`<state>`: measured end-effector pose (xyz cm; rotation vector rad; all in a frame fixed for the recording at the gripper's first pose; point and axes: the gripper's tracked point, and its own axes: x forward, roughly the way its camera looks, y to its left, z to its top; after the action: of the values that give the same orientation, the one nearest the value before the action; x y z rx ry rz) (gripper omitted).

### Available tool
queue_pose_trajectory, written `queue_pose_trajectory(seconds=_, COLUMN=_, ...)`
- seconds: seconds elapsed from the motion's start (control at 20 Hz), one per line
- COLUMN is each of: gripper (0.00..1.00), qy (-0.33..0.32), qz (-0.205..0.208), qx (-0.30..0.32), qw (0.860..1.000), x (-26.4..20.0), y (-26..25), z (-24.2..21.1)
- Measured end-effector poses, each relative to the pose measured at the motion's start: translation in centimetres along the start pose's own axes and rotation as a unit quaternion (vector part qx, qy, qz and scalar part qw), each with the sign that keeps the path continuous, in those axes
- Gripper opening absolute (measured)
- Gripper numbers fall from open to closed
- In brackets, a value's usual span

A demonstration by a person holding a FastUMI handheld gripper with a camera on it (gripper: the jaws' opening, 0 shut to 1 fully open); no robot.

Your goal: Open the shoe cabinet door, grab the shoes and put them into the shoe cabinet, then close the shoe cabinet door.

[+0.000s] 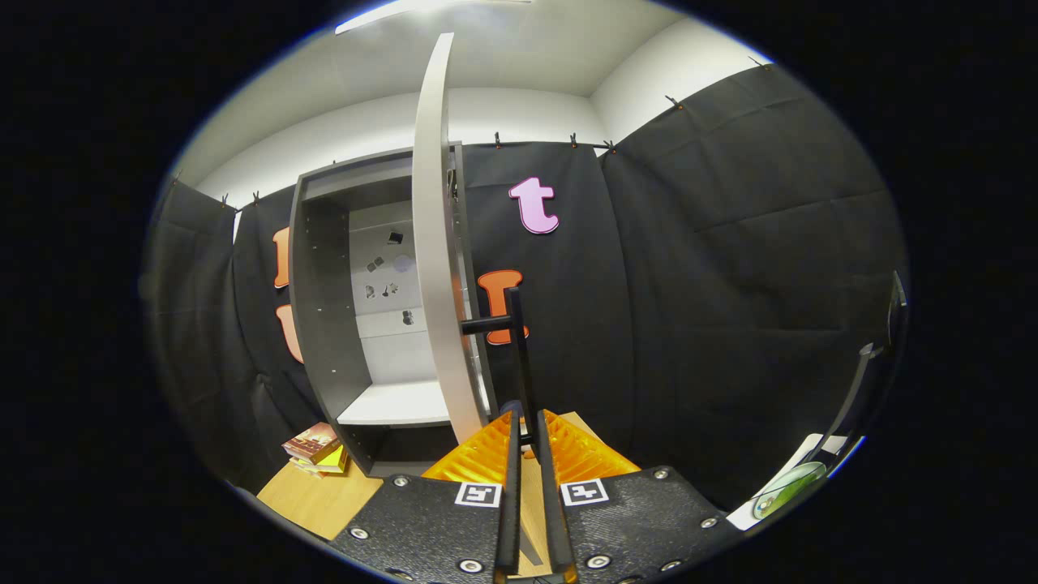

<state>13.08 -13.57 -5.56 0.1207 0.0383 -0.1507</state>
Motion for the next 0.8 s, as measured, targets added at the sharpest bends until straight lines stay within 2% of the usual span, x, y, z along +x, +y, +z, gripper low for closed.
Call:
queue_pose_trajectory(seconds=0.55, gripper=0.13, qy=-0.008, qz=0.001, qx=-0.002, qw=1.0, x=-2.2, y=1.2, z=0.8)
queue_pose_trajectory(seconds=0.8, gripper=0.13, qy=-0.019, qz=0.008, qx=-0.004, qw=1.0, x=-3.8, y=3.6, z=1.9)
